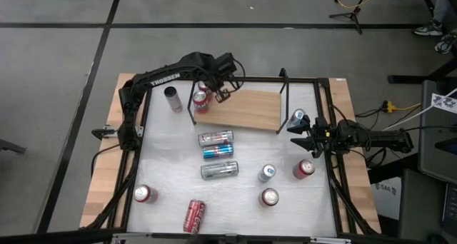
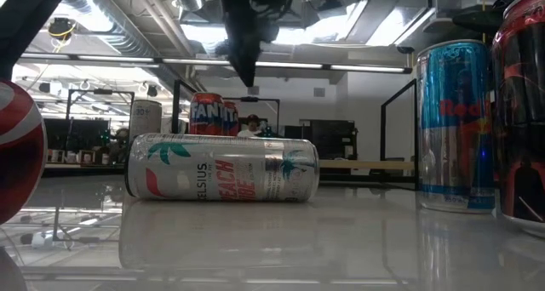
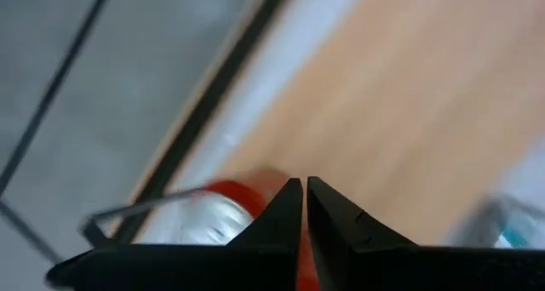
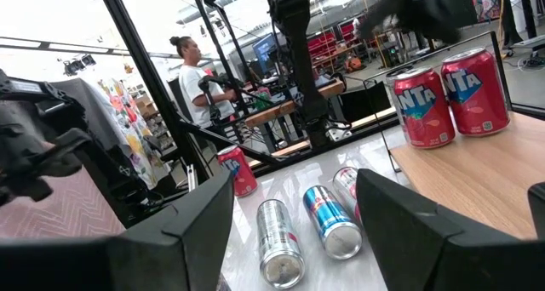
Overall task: Place canned beverage on shelf
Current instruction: Adjust the red soda cans on the shelf
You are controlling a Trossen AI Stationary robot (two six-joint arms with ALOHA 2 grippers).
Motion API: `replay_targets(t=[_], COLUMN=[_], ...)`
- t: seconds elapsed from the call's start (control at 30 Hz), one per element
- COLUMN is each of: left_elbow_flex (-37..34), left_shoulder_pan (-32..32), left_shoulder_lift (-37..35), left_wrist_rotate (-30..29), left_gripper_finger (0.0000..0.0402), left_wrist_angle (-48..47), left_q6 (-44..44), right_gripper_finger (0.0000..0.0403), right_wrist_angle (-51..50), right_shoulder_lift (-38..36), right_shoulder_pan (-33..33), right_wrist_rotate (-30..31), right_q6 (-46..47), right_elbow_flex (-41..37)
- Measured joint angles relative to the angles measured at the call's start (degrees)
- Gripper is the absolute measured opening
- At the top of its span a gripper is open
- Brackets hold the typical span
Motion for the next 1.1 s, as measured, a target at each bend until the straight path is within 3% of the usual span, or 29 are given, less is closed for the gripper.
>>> replay_targets(t=[0.23,0.47,0.8,1.1], left_elbow_flex=[0.9,-1.6,-7.4,-7.9], left_shoulder_pan=[-7.2,-12.3,-12.2,-11.4], left_shoulder_lift=[0.0,-0.1,0.0,0.0], left_wrist_rotate=[0.4,0.0,-1.6,-6.0], left_gripper_finger=[0.0011,0.0011,0.0011,0.0011], left_wrist_angle=[-17.1,-16.8,-17.1,-17.1], left_q6=[-0.1,-0.1,-0.3,3.3], right_gripper_finger=[0.0239,0.0239,0.0239,0.0239], right_wrist_angle=[0.0,0.0,0.0,0.0], right_shoulder_lift=[0.0,0.0,0.0,0.0], right_shoulder_pan=[0.0,0.0,0.0,0.0], right_wrist_rotate=[0.0,0.0,0.0,0.0], right_q6=[0.0,0.0,0.0,0.0], right_elbow_flex=[0.0,0.0,0.0,0.0])
